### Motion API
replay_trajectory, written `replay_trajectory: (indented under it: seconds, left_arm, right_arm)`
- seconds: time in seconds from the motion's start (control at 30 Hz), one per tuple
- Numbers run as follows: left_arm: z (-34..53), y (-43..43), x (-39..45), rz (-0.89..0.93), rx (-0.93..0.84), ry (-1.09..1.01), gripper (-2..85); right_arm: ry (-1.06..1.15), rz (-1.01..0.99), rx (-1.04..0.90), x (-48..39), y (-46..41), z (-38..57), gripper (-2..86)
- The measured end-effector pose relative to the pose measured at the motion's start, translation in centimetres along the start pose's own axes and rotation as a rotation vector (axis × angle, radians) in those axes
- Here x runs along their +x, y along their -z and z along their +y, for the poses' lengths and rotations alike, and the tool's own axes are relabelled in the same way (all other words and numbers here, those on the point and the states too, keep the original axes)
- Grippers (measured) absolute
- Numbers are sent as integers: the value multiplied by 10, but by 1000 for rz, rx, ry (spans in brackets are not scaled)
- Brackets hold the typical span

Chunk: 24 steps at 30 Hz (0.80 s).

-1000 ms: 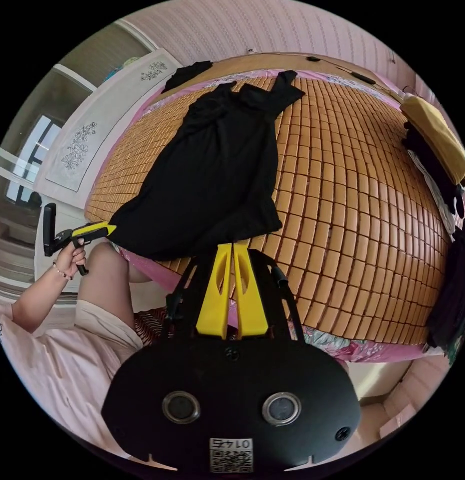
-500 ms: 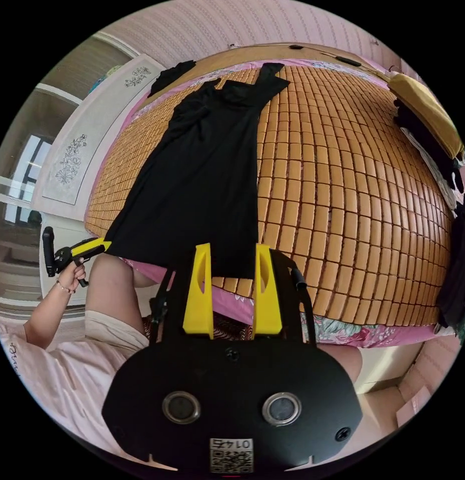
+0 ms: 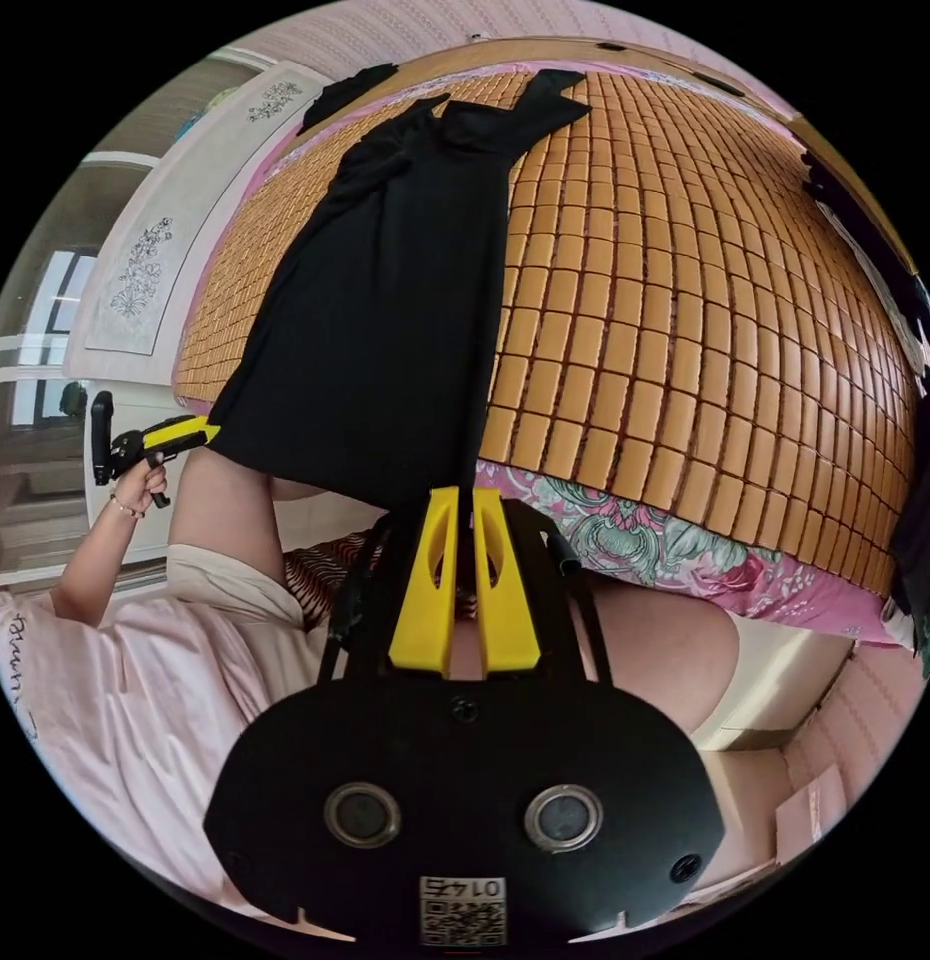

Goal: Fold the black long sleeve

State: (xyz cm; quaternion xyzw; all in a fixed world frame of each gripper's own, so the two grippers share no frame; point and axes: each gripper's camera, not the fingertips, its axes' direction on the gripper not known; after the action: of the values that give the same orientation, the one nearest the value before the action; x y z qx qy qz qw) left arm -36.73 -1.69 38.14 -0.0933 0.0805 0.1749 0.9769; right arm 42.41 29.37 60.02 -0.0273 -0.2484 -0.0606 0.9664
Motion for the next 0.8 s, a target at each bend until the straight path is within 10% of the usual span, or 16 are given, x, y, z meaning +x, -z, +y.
replay_trajectory:
  seconds: [0.57,0.8]
  left_arm:
    - [-412,-28,40,128,352,-211,9]
    - [-463,-40,51,176,240,-188,0]
  right_arm:
    - [34,235,289,33,69,-386,75]
    - [-72,263,383,50,101,-328,-2]
